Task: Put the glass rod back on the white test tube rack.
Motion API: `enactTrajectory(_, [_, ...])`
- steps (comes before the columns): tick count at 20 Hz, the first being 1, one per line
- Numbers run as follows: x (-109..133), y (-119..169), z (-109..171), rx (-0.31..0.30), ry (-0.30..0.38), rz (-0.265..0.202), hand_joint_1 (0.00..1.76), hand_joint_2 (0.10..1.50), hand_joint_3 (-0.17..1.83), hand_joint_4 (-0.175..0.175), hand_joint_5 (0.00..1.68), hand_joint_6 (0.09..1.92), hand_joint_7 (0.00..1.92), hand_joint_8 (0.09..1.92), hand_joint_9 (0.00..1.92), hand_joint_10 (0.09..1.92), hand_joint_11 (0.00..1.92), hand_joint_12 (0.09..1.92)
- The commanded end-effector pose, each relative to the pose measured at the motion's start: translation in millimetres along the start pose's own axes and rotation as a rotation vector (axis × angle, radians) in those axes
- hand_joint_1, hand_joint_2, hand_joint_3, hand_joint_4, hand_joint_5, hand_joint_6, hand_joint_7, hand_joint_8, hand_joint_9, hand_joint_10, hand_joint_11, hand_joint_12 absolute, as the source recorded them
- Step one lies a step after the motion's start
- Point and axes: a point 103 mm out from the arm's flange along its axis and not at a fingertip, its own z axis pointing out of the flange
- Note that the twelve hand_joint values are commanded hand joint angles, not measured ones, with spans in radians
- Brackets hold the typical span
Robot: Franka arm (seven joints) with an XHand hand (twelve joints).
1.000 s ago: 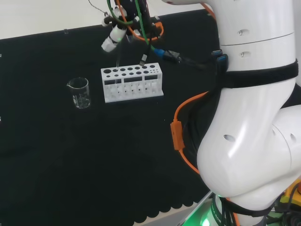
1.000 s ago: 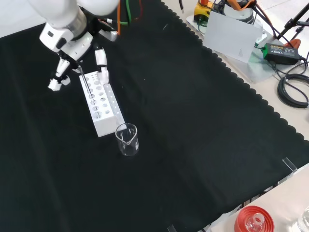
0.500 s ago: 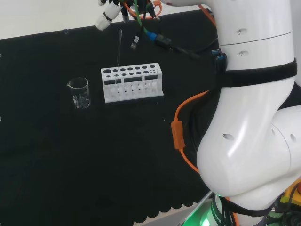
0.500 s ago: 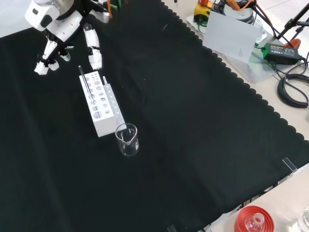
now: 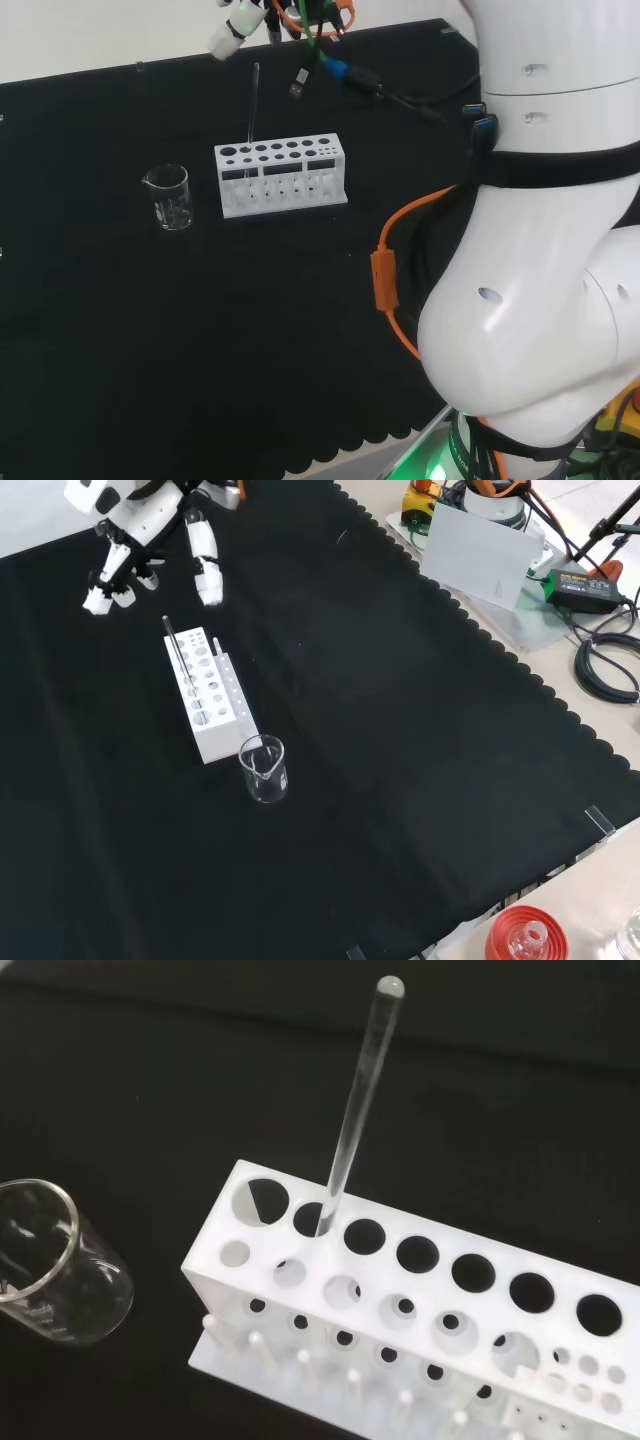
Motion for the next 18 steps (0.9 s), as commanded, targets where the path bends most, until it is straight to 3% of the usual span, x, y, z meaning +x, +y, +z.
enactTrajectory(1, [-8.9, -17.0, -4.9, -0.032, 0.011, 0.021, 0.50, 0.66, -0.10, -0.014, 0.15, 0.09, 0.49, 0.83, 1.33, 0.09, 1.47, 0.75])
enactTrajectory(18, [-17.0, -25.3, -7.2, -0.059, 0.018, 0.031, 0.53, 0.67, -0.09, -0.028, 0.20, 0.09, 0.53, 0.81, 1.38, 0.09, 1.49, 0.75])
